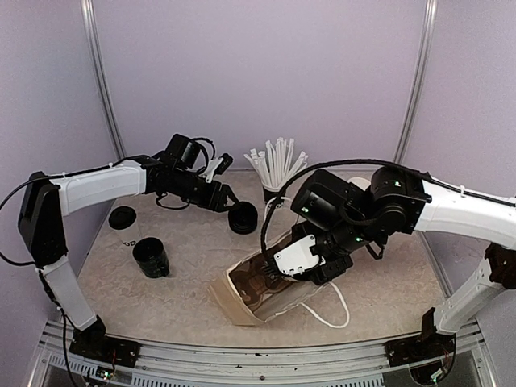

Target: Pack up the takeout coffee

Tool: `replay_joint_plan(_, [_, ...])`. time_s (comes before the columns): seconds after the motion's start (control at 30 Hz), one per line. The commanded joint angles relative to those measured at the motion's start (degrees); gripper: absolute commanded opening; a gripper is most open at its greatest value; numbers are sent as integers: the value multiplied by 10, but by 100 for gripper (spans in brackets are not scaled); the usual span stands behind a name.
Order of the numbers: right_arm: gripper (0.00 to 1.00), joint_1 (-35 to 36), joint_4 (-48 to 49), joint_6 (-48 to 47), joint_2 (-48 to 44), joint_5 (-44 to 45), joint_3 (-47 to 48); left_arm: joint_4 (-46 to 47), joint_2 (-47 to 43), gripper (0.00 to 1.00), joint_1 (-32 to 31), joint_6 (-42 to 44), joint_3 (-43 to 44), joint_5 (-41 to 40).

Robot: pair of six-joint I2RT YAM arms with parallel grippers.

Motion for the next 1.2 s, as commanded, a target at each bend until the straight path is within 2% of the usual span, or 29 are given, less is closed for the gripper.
replay_joint_plan(0.0, [46,6,65,-19,-8,-19,-20,24,12,61,1,-5,-6,23])
replay_joint_plan(0.2, [46,4,125,-36,-16,12,-57,27,26,61,3,-3,0,36])
replay_joint_plan(0.47, [45,2,146,-63,-55,-18,-116,27,52,61,-11,-5,14,68])
replay_joint_plan(0.63, [45,3,157,-52,-85,-15,-159,24,57,61,-29,0,2,58])
replay_joint_plan(0.87, [45,2,260,-88,-117,41,-228,12,78,61,-39,10,12,54])
replay_joint_plan(1.17, [44,-13,294,-106,-115,23,-245,-23,104,61,-41,24,37,40])
